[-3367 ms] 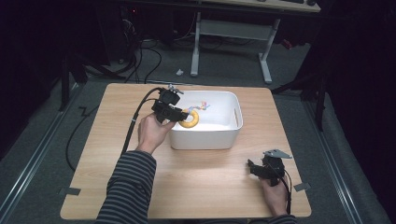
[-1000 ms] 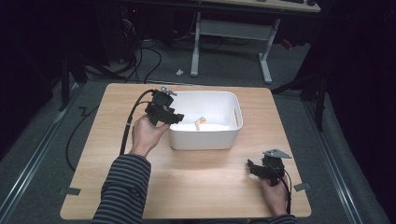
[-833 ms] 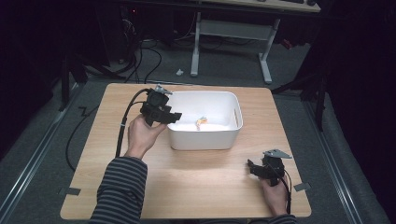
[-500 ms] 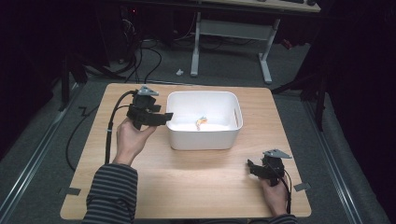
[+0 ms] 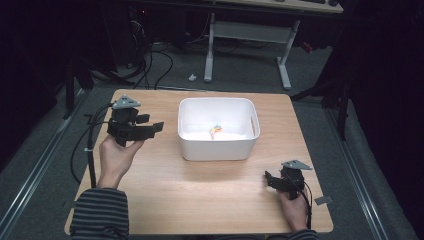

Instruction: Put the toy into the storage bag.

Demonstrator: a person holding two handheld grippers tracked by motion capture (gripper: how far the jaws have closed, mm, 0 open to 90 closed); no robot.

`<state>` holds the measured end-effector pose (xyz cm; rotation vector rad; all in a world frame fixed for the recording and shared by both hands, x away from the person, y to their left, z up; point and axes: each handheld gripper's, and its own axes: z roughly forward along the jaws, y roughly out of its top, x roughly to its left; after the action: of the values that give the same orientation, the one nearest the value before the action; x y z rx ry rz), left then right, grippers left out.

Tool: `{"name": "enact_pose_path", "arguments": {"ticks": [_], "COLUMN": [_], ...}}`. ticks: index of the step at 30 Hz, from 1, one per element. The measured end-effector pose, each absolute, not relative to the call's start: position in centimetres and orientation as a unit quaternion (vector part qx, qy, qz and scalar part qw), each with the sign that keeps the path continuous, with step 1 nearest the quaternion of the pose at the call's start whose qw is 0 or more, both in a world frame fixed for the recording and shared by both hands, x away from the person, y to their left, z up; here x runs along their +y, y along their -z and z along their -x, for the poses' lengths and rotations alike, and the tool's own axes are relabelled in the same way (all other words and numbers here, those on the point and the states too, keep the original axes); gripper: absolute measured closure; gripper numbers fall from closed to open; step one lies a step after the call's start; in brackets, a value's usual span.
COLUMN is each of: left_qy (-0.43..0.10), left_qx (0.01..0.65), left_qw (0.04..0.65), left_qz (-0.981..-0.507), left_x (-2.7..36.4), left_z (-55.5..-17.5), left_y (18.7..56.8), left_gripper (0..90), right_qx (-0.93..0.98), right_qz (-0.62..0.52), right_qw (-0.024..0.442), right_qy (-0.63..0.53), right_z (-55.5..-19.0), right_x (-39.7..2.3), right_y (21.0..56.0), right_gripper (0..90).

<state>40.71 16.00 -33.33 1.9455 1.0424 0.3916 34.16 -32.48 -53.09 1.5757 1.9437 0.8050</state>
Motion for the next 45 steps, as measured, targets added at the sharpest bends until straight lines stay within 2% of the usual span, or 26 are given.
{"name": "enact_pose_path", "arguments": {"ticks": [19, 45], "left_qy": [-0.177, -0.186], "left_qx": [0.436, 0.471], "left_qw": [0.433, 0.433], "left_qz": [-0.768, -0.746], "left_x": [19.5, 24.2], "left_z": [-38.4, -35.2], "left_y": [34.1, 37.6], "left_gripper": [37.7, 33.9], "right_qx": [0.715, 0.715], "right_qz": [-0.580, -0.581], "right_qw": [0.254, 0.254], "right_qy": [-0.296, -0.295], "right_z": [-34.1, -34.2], "right_x": [-32.5, -32.4], "right_y": [53.1, 53.1], "right_gripper": [24.0, 24.0]}}
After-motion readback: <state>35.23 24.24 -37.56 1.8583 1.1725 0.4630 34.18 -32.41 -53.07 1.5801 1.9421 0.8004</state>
